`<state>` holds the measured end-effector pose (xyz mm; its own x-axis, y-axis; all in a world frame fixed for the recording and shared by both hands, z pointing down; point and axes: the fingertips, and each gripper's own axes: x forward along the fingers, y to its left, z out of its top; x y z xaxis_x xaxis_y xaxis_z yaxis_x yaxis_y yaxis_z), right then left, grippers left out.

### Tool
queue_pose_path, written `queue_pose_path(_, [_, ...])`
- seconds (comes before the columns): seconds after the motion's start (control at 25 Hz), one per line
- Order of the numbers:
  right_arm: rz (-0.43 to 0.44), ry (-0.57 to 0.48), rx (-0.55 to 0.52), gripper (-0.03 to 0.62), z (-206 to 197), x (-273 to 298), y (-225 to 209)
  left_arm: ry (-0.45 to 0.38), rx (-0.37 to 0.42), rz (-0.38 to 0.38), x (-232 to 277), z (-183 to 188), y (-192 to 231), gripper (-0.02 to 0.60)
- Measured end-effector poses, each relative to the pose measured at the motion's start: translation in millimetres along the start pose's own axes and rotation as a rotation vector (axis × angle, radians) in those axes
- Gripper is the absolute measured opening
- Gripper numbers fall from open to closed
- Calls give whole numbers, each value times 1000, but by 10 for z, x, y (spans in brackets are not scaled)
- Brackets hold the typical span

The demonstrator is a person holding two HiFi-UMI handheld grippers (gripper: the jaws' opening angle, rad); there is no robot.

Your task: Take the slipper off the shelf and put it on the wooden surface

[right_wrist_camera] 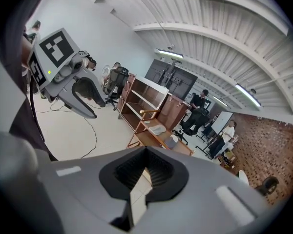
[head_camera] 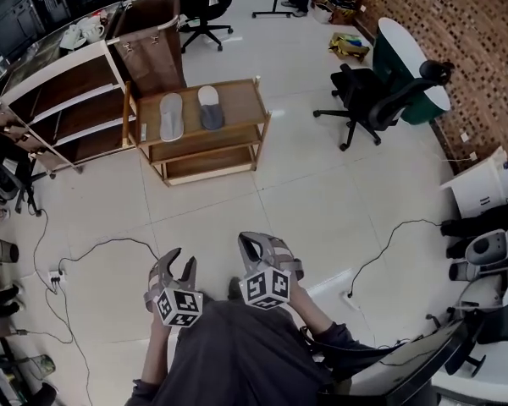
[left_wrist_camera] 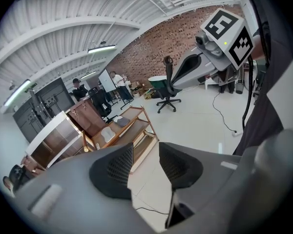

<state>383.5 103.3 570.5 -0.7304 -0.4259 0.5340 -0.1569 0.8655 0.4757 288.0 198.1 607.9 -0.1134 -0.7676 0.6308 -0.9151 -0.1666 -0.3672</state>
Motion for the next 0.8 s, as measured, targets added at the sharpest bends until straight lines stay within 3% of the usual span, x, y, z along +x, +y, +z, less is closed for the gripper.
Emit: queue_pose_path(0.8, [4,3,-23,2,380,-209,698,-24,24,-10,-662,-423,8,184])
